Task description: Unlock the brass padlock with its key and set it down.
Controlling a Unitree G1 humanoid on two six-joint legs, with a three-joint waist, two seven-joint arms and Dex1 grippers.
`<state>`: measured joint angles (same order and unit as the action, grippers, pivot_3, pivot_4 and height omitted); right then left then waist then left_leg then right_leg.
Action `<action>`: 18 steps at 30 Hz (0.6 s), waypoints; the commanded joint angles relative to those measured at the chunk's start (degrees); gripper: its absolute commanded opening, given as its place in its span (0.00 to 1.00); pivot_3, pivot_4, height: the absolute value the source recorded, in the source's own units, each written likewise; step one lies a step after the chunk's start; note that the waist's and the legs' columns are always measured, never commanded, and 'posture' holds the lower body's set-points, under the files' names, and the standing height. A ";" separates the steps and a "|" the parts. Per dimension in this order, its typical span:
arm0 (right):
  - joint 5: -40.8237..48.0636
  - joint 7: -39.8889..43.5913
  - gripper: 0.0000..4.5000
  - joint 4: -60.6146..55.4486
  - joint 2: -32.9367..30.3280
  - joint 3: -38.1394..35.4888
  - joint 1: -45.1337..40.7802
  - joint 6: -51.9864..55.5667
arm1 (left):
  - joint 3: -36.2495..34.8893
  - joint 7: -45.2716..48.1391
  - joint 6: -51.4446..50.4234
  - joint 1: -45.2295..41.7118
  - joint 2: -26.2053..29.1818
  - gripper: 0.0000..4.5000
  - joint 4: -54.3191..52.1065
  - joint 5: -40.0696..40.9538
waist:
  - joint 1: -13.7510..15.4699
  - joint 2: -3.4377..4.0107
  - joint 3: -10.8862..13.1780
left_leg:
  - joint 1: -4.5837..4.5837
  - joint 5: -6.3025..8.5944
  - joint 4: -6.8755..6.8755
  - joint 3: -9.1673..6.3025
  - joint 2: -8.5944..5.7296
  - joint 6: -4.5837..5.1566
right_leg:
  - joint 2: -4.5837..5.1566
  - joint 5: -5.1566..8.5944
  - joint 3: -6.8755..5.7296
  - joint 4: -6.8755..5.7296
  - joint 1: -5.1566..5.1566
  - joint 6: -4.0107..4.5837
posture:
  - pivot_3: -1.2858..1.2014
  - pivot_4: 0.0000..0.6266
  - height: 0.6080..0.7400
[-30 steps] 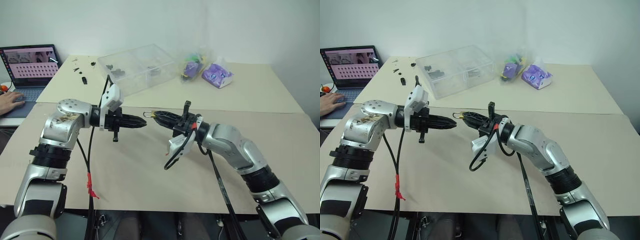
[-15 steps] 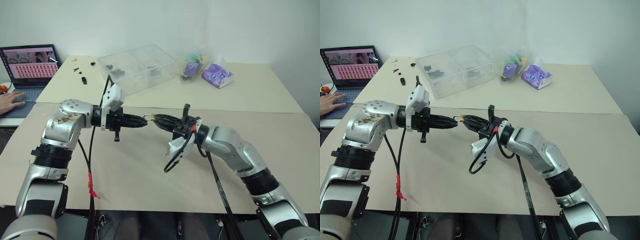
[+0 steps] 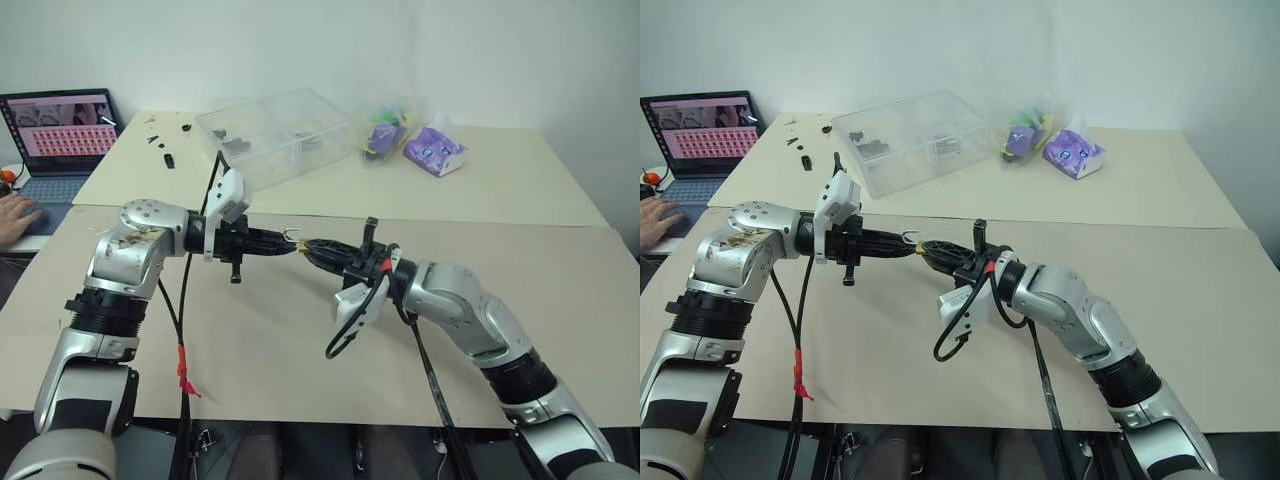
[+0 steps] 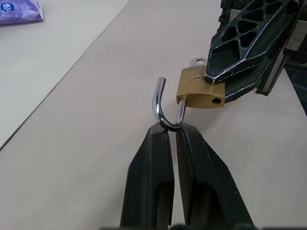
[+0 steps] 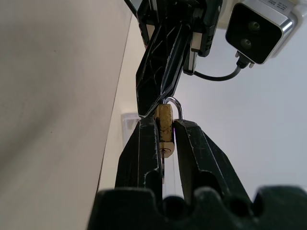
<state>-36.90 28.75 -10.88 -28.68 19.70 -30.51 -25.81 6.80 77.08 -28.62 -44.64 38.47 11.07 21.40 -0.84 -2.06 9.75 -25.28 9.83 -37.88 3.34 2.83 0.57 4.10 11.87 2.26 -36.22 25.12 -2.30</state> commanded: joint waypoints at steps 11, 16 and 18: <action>4.67 -0.09 0.02 -2.67 -0.82 -5.16 2.53 5.03 | -1.37 0.54 3.42 2.42 3.50 0.08 -2.07 -1.93 | -0.13 0.00 0.00 | 0.00 0.00 0.00 0.00 0.00 0.00 | 0.01 0.00 0.00 0.01 0.00 0.01 | 0.52 0.24 0.90; 8.01 1.39 0.02 -0.58 -2.77 -5.01 9.87 5.01 | -2.64 0.83 4.02 8.40 6.95 0.08 -7.45 -1.00 | -0.04 0.00 0.00 | 0.00 0.01 0.00 0.00 0.03 -0.01 | 0.01 0.03 -0.01 0.01 0.00 0.06 | 0.52 0.24 0.90; 8.96 2.36 0.02 0.09 -3.21 -3.00 12.65 3.58 | -3.23 1.16 3.01 10.23 7.82 0.08 -11.08 0.50 | 0.18 0.00 0.00 | 0.00 0.01 0.02 0.00 0.02 -0.01 | 0.05 0.06 -0.03 0.01 0.00 0.11 | 0.52 0.24 0.90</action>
<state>-30.11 30.32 -10.19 -31.50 15.32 -18.98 -20.03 5.73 77.71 -25.37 -34.40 45.23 5.44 19.80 -0.66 -2.07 9.76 -25.28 9.84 -37.86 3.35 2.84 0.55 4.17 11.93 2.23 -36.20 25.12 -2.18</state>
